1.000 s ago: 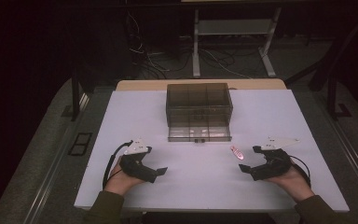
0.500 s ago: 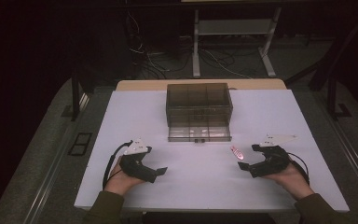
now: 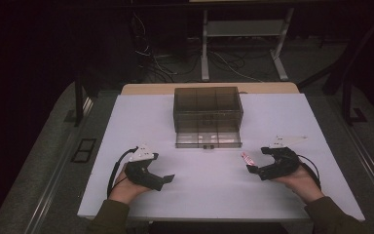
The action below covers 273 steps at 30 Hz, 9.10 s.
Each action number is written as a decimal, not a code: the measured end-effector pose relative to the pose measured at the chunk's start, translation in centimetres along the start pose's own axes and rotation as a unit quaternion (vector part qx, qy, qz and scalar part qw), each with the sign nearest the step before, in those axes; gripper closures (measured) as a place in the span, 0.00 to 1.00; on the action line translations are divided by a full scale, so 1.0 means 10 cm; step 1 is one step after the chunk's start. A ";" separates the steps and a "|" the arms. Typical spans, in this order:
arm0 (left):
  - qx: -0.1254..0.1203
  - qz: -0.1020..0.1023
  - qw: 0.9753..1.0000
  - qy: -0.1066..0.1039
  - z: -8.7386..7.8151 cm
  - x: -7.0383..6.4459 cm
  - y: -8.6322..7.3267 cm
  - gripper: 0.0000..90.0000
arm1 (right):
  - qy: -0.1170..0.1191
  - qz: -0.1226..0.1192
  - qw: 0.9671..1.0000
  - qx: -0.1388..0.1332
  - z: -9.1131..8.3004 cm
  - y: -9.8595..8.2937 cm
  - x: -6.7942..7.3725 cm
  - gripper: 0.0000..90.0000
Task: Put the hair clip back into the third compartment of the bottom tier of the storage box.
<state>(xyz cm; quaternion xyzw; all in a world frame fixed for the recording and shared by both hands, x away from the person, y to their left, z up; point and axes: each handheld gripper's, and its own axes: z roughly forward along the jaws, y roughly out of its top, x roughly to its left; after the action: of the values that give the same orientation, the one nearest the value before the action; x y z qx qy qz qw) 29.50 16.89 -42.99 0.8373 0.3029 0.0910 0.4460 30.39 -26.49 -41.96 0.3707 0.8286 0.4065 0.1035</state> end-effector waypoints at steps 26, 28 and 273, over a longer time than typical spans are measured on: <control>-0.002 0.000 1.000 0.000 -0.01 0.00 0.00 0.00 | 0.005 0.000 1.000 0.008 0.17 0.16 -0.05 0.09; -0.003 -0.001 1.000 0.000 -0.01 0.00 0.00 0.00 | 0.005 0.001 1.000 0.010 0.19 0.17 -0.06 0.09; -0.027 -0.011 0.999 -0.037 0.05 -0.02 -0.07 0.00 | 0.025 -0.027 0.999 0.030 0.80 0.93 -0.34 0.75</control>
<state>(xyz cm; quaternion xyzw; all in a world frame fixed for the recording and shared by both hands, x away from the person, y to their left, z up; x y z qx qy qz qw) 29.26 16.76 -43.81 0.8244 0.2928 0.0632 0.4803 41.46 -20.46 -40.59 0.3413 0.8523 0.3876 0.0826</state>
